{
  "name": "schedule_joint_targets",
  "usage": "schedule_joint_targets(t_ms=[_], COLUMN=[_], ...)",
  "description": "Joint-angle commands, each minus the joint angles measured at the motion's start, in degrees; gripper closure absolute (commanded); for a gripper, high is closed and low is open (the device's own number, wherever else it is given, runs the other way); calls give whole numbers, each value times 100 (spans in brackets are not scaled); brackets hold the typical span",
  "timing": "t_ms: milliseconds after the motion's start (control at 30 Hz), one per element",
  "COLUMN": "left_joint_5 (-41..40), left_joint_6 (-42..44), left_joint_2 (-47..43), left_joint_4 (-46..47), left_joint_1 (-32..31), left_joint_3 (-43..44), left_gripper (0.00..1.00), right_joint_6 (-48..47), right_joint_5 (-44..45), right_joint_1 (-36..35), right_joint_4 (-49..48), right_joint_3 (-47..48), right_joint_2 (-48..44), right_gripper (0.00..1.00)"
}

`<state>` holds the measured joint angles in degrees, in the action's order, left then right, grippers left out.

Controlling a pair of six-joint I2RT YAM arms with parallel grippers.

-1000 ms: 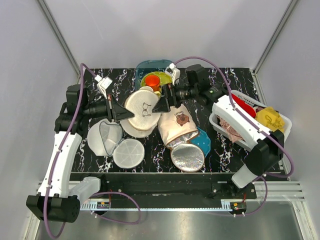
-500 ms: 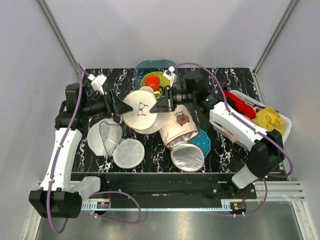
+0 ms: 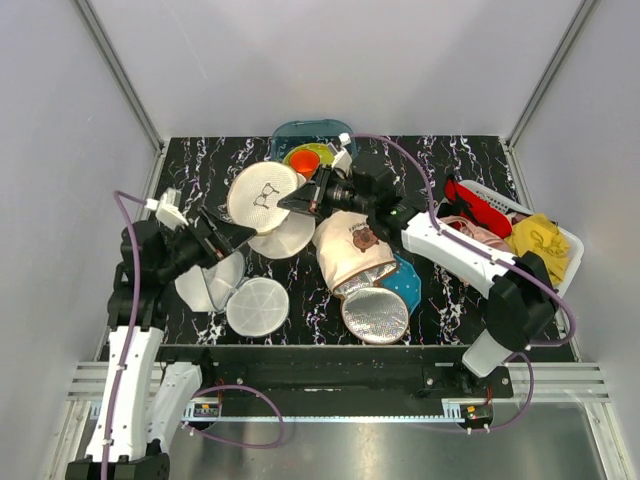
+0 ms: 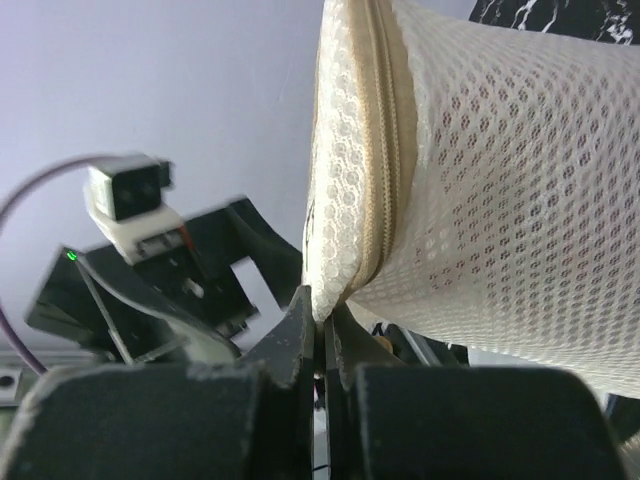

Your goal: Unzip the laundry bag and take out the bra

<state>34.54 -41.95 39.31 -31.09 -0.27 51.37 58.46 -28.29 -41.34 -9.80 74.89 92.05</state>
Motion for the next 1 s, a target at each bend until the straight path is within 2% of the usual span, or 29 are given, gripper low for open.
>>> schedule_joint_targets(t_ms=[0, 267, 367, 400, 467, 500, 533, 600, 633, 667, 700, 767, 833, 967], left_joint_5=[211, -466, -449, -449, -449, -449, -527, -711, -939, -1028, -1072, -1108, -1038, -739], left_joint_6=[-1515, -1693, -1746, -1755, -1746, -1711, -1650, -1290, -1158, -913, -807, -648, -612, -682], left_joint_2=[-169, 15, 138, 217, 296, 349, 384, 428, 489, 507, 516, 551, 586, 823], left_joint_4=[1025, 1676, 1895, 2053, 2125, 2107, 2020, 1433, 1213, 924, 834, 737, 736, 797], left_joint_1=[19, 19, 18, 19, 19, 19, 19, 19, 19, 19, 19, 19, 27, 19], left_joint_3=[-900, -1033, -1050, -1085, -1095, -1060, -903, -604, -306, -173, -67, 143, 250, 434], left_gripper=[1, 2, 8, 15, 38, 64, 76, 100, 100, 100, 100, 100, 100, 100], right_joint_6=[377, 324, 315, 315, 307, 298, 263, 175, 10, -97, -211, -545, -738, -1221], right_joint_5=[510, 509, 544, 544, 518, 500, 439, 369, 368, 421, 491, 816, 1140, 1256], right_joint_1=[-119, -427, -427, -427, -427, -427, -427, -427, -427, -427, -427, -419, -418, -427], right_joint_4=[-330, -294, -250, -250, -259, -259, -276, -242, -93, 12, 153, 592, 751, 682], right_joint_3=[552, 720, 667, 658, 632, 614, 571, 439, 386, 334, 289, 193, 9, -326], right_joint_2=[382, 603, 595, 586, 595, 603, 612, 569, 534, 446, 384, 235, 25, -362], right_gripper=[100, 100, 100, 100, 100, 100, 100, 80, 46, 33, 24, 17, 17, 16])
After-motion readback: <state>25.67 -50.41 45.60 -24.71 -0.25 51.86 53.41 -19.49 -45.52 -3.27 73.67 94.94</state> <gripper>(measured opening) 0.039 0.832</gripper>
